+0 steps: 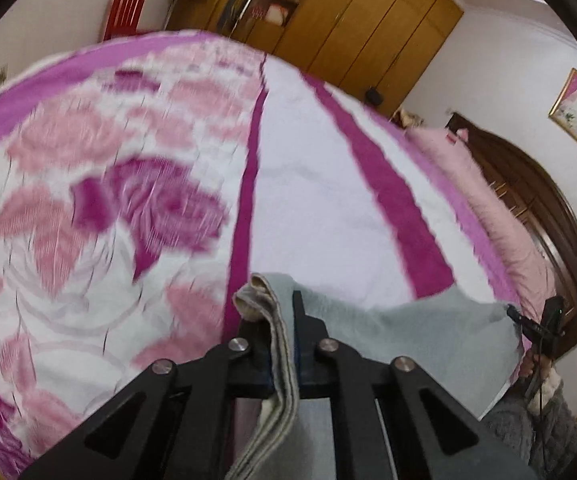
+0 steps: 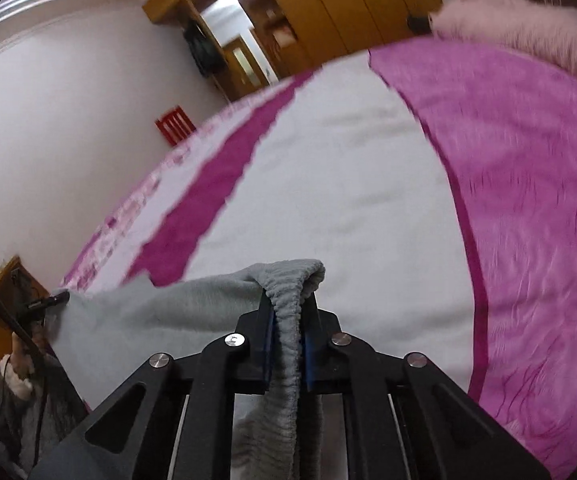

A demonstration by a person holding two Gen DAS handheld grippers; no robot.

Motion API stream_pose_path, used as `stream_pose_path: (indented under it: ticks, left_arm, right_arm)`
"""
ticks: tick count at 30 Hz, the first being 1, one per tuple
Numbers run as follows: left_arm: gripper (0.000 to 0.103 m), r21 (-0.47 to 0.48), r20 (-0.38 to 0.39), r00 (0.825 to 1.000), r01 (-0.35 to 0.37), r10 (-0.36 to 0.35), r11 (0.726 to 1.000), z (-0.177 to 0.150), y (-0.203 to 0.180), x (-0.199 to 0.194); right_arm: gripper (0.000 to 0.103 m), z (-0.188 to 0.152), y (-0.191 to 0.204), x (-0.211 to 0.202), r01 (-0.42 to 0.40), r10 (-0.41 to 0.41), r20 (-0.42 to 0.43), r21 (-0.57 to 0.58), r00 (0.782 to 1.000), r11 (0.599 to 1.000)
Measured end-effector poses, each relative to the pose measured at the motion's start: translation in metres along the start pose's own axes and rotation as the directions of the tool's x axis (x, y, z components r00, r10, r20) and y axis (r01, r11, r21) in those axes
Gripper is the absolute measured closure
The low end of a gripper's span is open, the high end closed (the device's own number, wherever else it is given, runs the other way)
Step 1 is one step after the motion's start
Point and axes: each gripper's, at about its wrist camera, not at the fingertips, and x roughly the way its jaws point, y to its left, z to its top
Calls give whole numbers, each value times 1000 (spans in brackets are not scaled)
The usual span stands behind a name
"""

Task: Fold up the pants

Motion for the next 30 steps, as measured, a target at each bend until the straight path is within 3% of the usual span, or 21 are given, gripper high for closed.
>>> stream_pose_path:
  ticks: [6,12,19,24,27,28,30]
  left_arm:
    - [98,32,11,1000,11,-11,999,31,-9,19]
    - [97,31,51,998,44,-46,999,65,-12,29]
    - [98,49,-4,1000,15,-15,999,96,-16,99]
    - [97,46,-4,1000,13,-13,999,113,-14,123]
    - [94,46,-126,991,-36,42,998,109,-5,145]
    - [85,36,-152,986,-62,67,997,107,0,148]
    - [82,-9,-189,980,-73,70,997,104,13,143]
  right_arm:
    - [92,30,1,12,8,-7,14,-30,1000,1000]
    - [91,60,-15,3,-15,12,132,17,991,1000]
    - [91,84,-44,61,41,-45,61,64,997,997]
    - [91,84,-60,84,68,-71,24,110,997,992]
    - [82,76,-71,97,103,-94,-72,143,993,984]
    - [75,74,-75,96,105,-93,-79,161,992,981]
    - [65,68,-86,78,110,-100,-54,233,994,966]
